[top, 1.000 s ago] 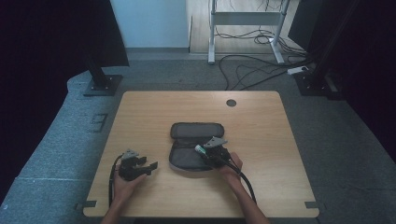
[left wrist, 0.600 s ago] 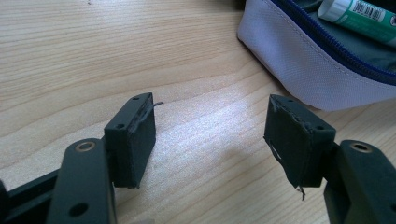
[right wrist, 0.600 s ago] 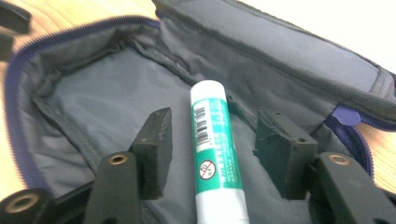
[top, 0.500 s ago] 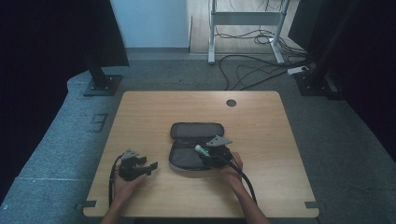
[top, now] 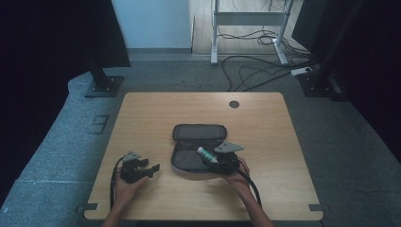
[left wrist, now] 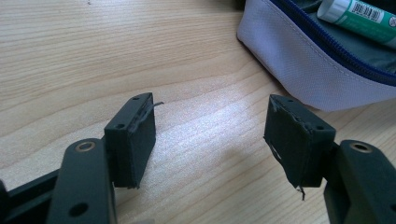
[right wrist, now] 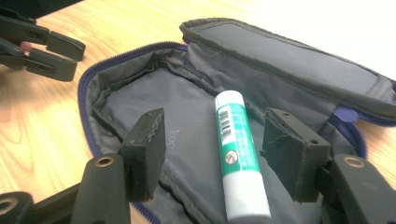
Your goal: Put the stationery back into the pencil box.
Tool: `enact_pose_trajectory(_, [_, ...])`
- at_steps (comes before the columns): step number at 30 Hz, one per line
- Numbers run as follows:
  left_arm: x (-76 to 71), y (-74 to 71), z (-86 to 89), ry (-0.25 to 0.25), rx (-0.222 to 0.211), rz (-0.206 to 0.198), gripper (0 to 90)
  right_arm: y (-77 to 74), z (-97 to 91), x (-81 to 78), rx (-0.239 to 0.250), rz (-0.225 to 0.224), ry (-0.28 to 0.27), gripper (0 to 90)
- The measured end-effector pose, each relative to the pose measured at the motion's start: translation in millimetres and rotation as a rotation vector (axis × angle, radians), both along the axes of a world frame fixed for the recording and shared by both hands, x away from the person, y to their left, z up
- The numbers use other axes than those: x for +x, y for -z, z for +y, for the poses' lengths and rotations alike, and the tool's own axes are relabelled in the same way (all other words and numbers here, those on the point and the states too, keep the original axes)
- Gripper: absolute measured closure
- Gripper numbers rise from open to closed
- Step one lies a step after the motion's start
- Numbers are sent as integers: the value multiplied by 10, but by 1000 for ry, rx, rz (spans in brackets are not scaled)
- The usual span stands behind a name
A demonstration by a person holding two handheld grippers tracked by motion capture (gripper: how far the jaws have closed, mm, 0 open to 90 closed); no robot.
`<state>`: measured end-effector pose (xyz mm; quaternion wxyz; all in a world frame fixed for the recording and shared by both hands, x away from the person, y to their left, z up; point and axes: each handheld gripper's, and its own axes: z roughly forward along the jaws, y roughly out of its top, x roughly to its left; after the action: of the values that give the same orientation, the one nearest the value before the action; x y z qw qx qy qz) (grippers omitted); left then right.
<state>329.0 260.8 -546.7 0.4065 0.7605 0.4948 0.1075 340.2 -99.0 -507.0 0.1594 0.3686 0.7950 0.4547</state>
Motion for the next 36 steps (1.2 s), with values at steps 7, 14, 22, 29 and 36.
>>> enact_pose_trajectory(7, [0,0,0,1,-2,0,340,-34,-240,-170,37,-13,2,371])
enact_pose_trajectory(14, [3,3,7,2,-8,1,340,-102,-461,-325,61,-51,31,362])
enact_pose_trajectory(22, [4,3,8,2,-8,1,339,19,-816,-493,43,-50,122,337])
enact_pose_trajectory(29, [4,3,7,2,-9,1,339,205,-1105,-562,23,-6,185,330])
enact_pose_trajectory(36, [3,1,0,3,-1,0,336,360,-1302,-571,4,46,225,329])
